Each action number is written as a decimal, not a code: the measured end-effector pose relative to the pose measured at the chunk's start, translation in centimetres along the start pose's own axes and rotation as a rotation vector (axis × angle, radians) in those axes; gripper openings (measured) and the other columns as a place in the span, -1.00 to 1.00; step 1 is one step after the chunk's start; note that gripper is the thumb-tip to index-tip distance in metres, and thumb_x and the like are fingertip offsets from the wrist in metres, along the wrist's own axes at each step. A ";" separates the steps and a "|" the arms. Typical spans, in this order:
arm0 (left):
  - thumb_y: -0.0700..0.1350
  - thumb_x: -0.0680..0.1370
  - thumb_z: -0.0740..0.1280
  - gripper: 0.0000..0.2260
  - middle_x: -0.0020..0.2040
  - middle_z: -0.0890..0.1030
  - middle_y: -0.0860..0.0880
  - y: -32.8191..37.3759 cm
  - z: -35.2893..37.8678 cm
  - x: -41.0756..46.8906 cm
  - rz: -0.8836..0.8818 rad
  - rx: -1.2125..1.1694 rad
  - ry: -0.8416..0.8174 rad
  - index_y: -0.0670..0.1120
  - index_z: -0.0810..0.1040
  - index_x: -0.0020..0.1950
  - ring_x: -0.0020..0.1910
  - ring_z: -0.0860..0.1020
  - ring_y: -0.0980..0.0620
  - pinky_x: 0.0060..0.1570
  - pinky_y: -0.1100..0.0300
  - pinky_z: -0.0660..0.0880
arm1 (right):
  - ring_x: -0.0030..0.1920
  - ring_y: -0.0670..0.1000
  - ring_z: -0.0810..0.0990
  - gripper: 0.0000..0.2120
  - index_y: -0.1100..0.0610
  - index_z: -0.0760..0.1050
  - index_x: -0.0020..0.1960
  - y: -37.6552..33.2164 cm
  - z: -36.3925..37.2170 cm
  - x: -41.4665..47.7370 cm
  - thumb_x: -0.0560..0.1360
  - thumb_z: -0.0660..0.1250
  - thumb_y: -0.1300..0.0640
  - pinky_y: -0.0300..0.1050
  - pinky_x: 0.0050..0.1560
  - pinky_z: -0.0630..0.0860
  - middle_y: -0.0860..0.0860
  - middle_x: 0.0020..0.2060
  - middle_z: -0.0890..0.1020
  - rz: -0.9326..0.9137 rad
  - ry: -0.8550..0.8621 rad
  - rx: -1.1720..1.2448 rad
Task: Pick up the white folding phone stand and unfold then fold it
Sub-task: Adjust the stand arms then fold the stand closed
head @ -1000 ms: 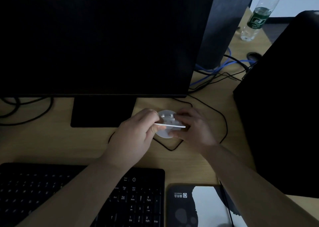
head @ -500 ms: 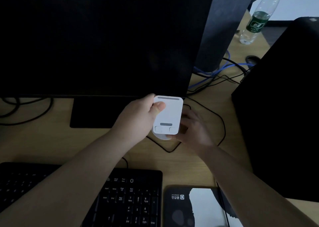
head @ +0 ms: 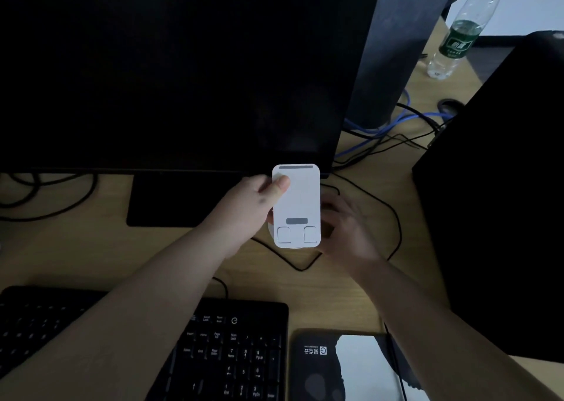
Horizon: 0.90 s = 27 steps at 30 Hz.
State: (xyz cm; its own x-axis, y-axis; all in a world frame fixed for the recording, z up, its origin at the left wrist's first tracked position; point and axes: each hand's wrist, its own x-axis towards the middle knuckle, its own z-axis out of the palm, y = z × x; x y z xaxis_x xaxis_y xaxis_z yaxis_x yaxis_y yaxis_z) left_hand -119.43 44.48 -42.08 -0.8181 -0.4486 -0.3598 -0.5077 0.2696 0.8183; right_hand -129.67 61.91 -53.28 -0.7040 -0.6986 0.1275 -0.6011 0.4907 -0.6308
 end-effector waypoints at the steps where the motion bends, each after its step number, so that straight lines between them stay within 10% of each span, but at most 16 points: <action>1: 0.26 0.63 0.21 -0.62 0.05 0.72 -0.04 -0.7 0.0 -0.5 0.002 -0.002 0.003 0.00 0.64 0.11 -0.07 0.67 -0.02 0.05 -0.08 0.58 | 0.21 0.04 0.47 -0.55 -0.01 0.73 0.08 0.0 0.0 0.0 0.29 0.35 -0.16 0.03 0.18 0.47 -0.06 0.20 0.62 0.003 -0.005 0.003; 8: 0.18 0.66 0.22 -0.67 0.00 0.78 -0.07 -2.9 1.4 -2.8 -0.117 -0.254 -0.065 0.00 0.65 0.15 -0.06 0.72 -0.14 -0.13 0.07 0.54 | 0.24 0.09 0.51 -0.58 0.03 0.70 0.14 0.0 -0.2 -0.3 0.32 0.41 -0.08 0.12 0.16 0.53 -0.03 0.24 0.59 0.000 -0.078 0.010; 13: 0.22 0.65 0.22 -0.64 -0.04 0.80 -0.08 -2.6 1.6 -3.0 -0.186 -0.327 -0.100 0.00 0.66 0.15 -0.35 0.66 0.04 -0.34 0.15 0.42 | 0.01 -0.06 0.59 -0.78 0.14 0.67 -0.14 -2.6 -2.2 -1.4 0.39 0.37 0.42 -0.19 -0.01 0.50 0.02 -0.02 0.64 0.228 0.069 0.299; 18: 0.33 0.60 0.22 -0.58 0.07 0.73 -0.31 -2.9 1.7 -2.9 -0.213 -0.325 -0.106 0.05 0.63 0.19 -0.29 0.46 -0.16 -0.39 0.18 0.35 | -0.30 0.02 0.56 -0.93 0.16 0.62 -0.20 -6.8 -5.7 -2.4 0.38 0.38 0.18 -0.10 -0.31 0.45 0.02 -0.34 0.63 0.565 -0.161 0.934; 27: 0.34 0.62 0.14 -0.45 -0.33 0.66 -0.15 -2.8 2.3 -2.6 -0.175 -0.261 -0.082 -0.10 0.65 0.09 -0.36 0.53 -0.12 -0.13 0.00 0.47 | -0.47 -0.02 0.55 -0.86 0.28 0.59 0.00 -8.7 -5.9 -1.6 0.58 0.40 0.18 -0.19 -0.50 0.48 0.07 -0.37 0.67 0.805 -0.223 1.132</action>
State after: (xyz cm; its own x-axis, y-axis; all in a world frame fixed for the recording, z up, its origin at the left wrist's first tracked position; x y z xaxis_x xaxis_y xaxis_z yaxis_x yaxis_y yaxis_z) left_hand -116.58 46.88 -44.48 -0.7491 -0.3957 -0.5313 -0.5649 -0.0376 0.8243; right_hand -125.56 61.85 -43.49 -0.5670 -0.5500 -0.6132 0.6333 0.1849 -0.7515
